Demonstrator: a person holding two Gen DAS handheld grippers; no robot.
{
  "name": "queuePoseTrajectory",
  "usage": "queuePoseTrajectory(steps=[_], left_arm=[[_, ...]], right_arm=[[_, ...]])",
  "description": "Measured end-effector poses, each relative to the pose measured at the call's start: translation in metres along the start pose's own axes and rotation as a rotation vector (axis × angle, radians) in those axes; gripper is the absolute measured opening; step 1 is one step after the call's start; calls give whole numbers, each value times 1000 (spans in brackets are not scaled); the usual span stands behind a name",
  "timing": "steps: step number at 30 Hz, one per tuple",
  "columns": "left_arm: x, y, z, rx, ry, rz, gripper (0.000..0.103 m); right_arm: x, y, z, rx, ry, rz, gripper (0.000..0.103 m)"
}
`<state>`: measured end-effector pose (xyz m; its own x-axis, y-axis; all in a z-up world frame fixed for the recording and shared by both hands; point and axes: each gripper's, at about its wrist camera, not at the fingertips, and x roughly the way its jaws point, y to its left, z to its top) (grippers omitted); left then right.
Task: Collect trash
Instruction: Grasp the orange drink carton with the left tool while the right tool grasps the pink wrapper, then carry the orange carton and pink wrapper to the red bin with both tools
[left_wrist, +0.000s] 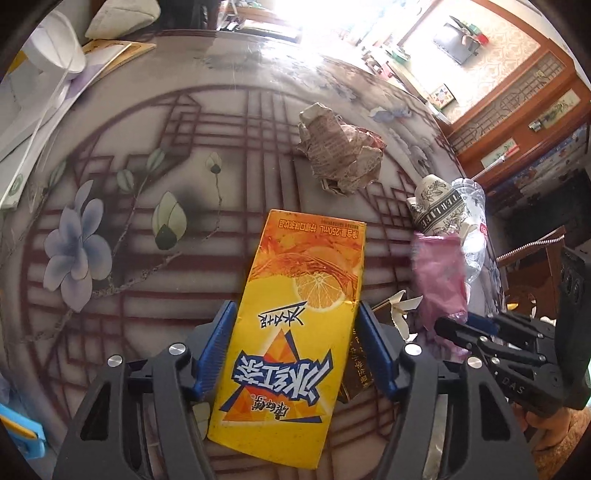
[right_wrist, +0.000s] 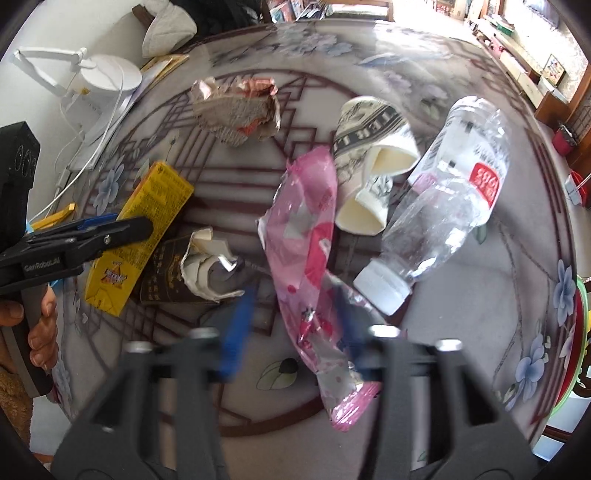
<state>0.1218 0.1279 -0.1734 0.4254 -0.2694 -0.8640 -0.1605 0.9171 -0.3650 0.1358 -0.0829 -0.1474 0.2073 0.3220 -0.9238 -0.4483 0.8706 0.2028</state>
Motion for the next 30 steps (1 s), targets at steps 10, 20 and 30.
queuePoseTrajectory(steps=[10,20,30], left_arm=[[-55,-24,-22,25,-159,47,61],[-85,-80,-46,115,-214,30,61],[-97,-128,-64,183,-244,6,61]], right_arm=[[-65,-2,-28,62,-140,45,17],[-119,-16,-67,138,-244,63,17],[-151,-34,-100,162,-300,46,17]])
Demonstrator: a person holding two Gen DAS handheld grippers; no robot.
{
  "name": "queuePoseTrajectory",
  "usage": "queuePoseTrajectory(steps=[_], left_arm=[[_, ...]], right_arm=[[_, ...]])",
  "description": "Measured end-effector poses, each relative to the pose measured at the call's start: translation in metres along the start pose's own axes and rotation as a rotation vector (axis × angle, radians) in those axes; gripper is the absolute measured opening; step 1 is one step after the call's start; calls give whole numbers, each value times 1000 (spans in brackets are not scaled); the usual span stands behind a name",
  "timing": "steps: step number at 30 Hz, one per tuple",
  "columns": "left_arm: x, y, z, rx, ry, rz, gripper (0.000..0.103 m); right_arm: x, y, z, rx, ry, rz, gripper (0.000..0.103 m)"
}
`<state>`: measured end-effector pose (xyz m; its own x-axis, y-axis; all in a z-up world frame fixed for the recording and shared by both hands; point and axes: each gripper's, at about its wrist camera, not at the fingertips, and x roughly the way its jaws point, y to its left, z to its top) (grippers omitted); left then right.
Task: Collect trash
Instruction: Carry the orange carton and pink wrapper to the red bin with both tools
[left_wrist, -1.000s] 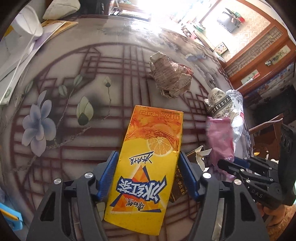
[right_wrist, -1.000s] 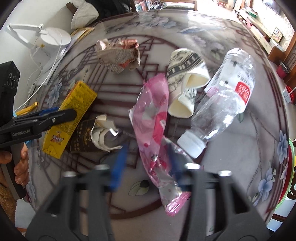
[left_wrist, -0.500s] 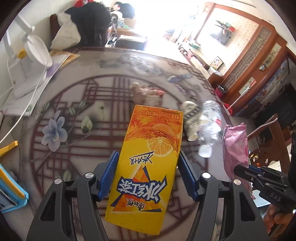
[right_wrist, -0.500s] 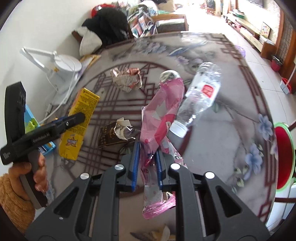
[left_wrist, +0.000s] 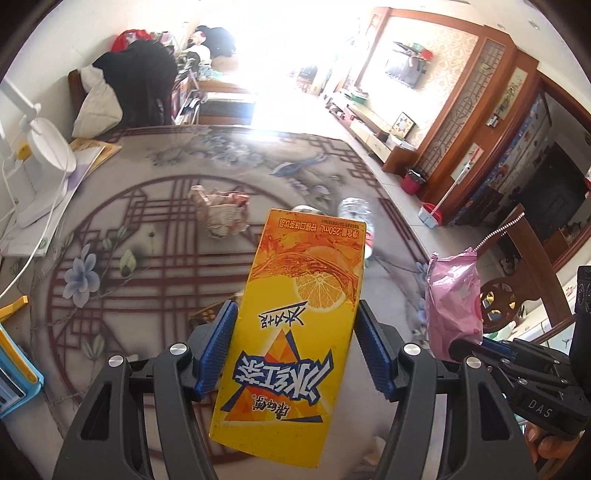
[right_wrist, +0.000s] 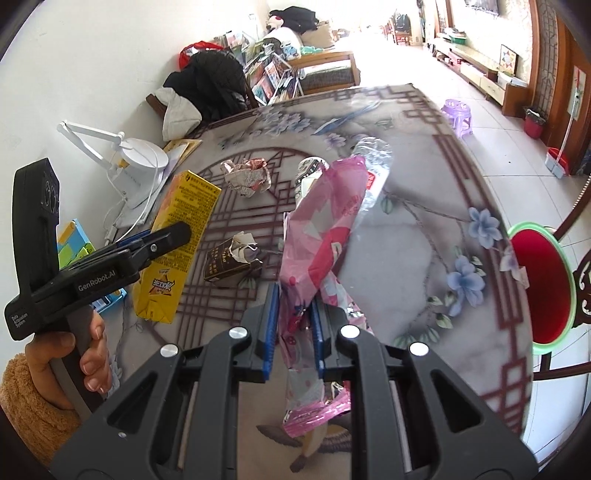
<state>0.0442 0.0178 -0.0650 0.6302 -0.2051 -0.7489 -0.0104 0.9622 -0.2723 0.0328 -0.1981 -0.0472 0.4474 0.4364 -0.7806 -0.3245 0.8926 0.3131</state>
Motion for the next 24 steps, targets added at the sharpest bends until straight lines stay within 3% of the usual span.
queuePoseTrajectory(steps=[10,24], left_arm=[[-9,-56,-7,78,-16,17,61],[4,-127,-8,163,-17,-35,61]], right_arm=[[-24,-35,-15,51,-26,-11,17],[-53,-90,-28,112,-52,-46,17]])
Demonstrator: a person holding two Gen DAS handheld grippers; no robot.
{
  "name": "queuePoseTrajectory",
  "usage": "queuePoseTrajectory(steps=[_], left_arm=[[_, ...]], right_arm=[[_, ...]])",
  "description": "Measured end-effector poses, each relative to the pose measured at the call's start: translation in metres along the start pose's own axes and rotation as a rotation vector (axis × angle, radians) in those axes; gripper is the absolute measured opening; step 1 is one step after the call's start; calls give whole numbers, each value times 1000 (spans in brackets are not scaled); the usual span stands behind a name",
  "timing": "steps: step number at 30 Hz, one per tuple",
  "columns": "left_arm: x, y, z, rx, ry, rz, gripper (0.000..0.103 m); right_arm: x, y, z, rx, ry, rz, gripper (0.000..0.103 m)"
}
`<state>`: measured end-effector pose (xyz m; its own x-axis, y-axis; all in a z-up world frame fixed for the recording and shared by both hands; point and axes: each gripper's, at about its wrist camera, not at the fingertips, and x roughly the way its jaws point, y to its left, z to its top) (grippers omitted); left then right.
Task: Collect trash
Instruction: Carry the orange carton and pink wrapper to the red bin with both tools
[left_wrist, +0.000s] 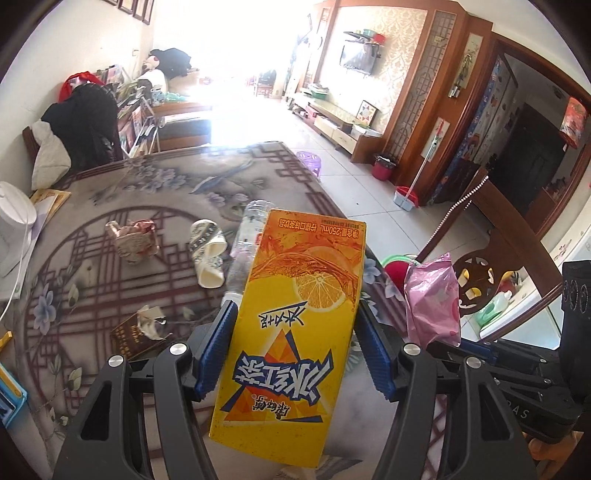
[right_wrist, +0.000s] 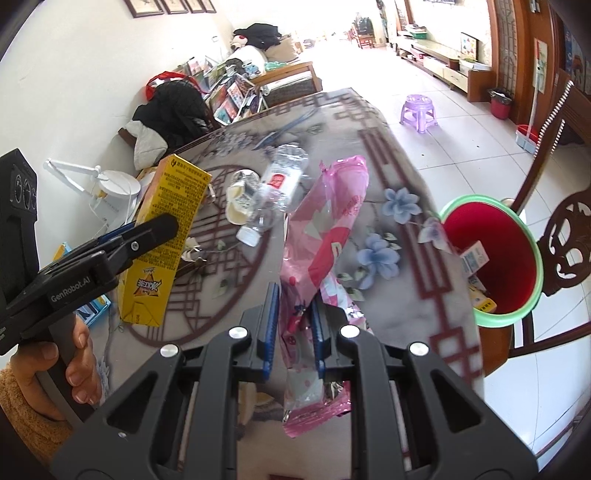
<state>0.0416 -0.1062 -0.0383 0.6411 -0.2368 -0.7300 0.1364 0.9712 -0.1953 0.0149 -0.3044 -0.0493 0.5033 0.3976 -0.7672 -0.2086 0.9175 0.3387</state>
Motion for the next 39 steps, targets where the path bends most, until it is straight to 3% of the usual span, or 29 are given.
queuePoseTrajectory(steps=[26,39], left_arm=[[49,-79,2,16,74,6,61],[82,-123,18,77,107,-18,61]], right_arm=[[-19,-101,6,75,4,-25,17],[-23,-162,14,150,-1,-70,17]])
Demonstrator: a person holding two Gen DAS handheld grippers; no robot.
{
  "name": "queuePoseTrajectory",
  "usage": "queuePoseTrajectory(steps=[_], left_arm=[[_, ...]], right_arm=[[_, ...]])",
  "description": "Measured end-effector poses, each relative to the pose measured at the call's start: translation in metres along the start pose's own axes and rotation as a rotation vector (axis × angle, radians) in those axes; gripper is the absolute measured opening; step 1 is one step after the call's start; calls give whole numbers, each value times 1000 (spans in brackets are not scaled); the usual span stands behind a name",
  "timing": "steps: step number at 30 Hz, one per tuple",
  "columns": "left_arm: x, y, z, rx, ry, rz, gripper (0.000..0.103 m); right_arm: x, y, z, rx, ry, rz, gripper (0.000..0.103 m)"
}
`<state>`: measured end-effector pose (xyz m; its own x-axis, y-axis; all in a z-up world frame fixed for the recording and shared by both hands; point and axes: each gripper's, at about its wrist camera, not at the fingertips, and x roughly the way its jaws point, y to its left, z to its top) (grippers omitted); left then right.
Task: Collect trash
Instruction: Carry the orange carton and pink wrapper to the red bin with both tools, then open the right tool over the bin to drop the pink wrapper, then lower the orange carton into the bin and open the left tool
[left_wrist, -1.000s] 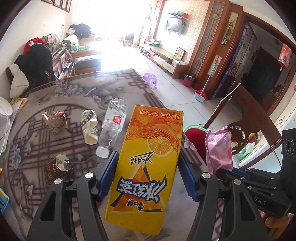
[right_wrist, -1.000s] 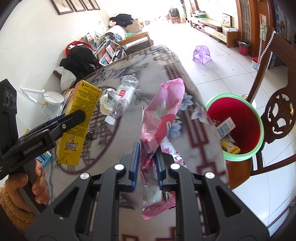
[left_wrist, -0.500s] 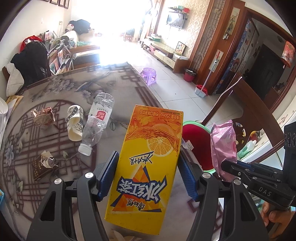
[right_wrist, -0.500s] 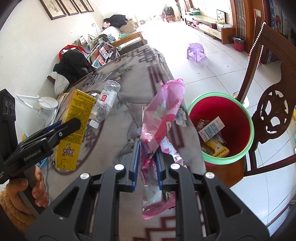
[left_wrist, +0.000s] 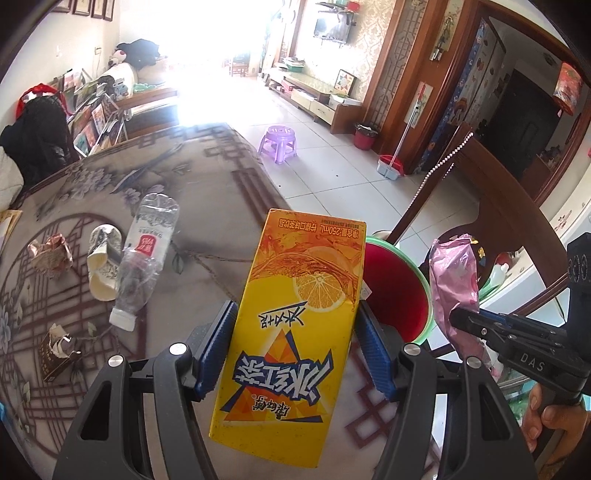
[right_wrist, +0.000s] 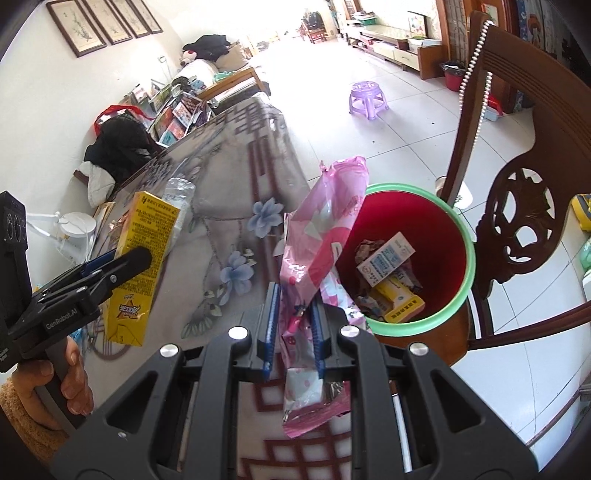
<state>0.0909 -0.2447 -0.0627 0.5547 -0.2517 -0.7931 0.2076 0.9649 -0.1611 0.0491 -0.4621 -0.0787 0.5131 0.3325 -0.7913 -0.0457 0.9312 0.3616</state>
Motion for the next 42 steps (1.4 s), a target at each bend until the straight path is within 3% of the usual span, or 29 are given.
queuePoseTrajectory(steps=[11,23,25,27,32,42], left_arm=[[19,-2,13,3,34,31,61],[31,4,18,-35,67,69,61],[32,4,19,-37,67,71,61],[35,3,21,-39,69,67,61],[48,-9,26,-21,84,27,61],[88,-62,41,92,140,-87,61]], right_arm=[[22,-61,27,96,22,-73,17],[64,-74,55,62,77,-96,17],[69,-75,58,57,81,-104,24],[70,-77,60,62,76,-123,52],[64,-81,65,81,47,-138,62],[24,-111,60,177,-43,-201,64]])
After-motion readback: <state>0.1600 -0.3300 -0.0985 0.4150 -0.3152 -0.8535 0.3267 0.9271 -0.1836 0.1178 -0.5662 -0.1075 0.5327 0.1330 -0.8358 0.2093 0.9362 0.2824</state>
